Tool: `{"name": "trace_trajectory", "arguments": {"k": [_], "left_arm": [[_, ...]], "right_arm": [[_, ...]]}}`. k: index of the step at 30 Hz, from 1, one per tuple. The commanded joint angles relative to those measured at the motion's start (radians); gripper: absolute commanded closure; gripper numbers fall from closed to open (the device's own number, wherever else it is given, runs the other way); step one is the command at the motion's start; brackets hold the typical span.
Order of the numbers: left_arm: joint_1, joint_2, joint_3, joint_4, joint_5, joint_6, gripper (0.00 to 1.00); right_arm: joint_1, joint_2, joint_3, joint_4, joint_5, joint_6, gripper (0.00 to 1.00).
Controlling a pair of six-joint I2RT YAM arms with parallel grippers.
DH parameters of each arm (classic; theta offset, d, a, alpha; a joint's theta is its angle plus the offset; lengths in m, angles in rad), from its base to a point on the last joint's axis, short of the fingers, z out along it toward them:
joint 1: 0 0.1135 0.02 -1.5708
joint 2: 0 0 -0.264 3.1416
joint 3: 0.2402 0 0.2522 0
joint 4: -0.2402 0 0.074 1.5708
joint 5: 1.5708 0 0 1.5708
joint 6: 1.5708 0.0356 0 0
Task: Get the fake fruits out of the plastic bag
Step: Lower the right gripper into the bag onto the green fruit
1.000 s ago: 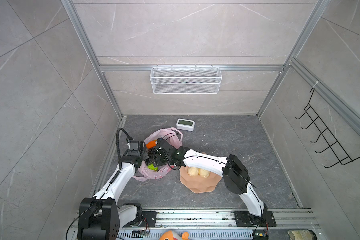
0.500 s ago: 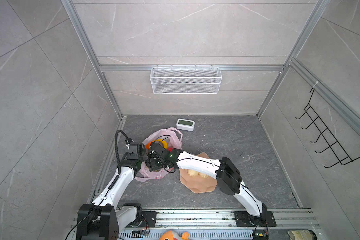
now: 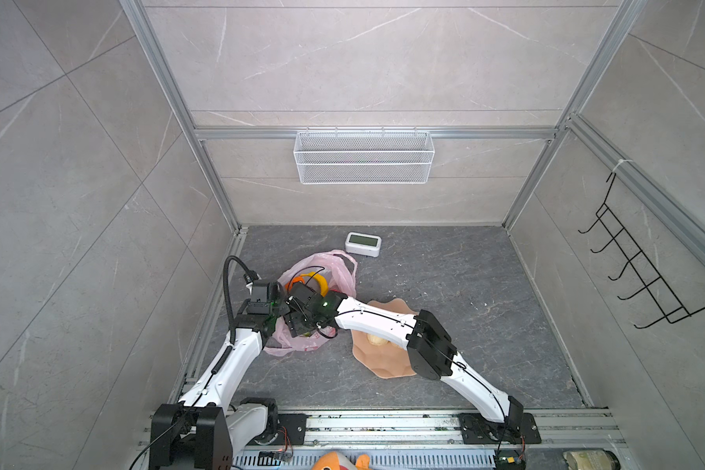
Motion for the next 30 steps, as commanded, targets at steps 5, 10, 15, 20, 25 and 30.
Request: {"name": "trace_trajectory", "arguments": {"k": [5,10,15,20,25,30], "left_arm": [[0.002,-0.032,-0.005,0.024,-0.008,0.005,1.0],[0.002,-0.027,-0.006,0.024,-0.01,0.007,1.0],[0.002,-0.022,-0.006,0.024,-0.012,0.008,1.0],[0.002,-0.015,-0.005,0.024,-0.019,0.01,1.0],[0.002,-0.016,-0.007,0.024,-0.025,0.013,1.0],[0.002,-0.02,-0.01,0.024,-0.035,0.014,1.0]], "right_arm": [[0.0,0.112,0.132,-0.108,0.045,0.006,0.23],[-0.002,0.153,0.217,-0.166,0.03,0.0,0.26],[-0.002,0.101,0.185,-0.151,0.025,-0.013,0.31],[-0.002,0.046,0.146,-0.138,0.031,-0.029,0.32],[-0.002,-0.057,0.106,-0.139,0.043,-0.051,0.32],[-0.011,-0.157,-0.001,-0.103,0.035,-0.063,0.32]]}}
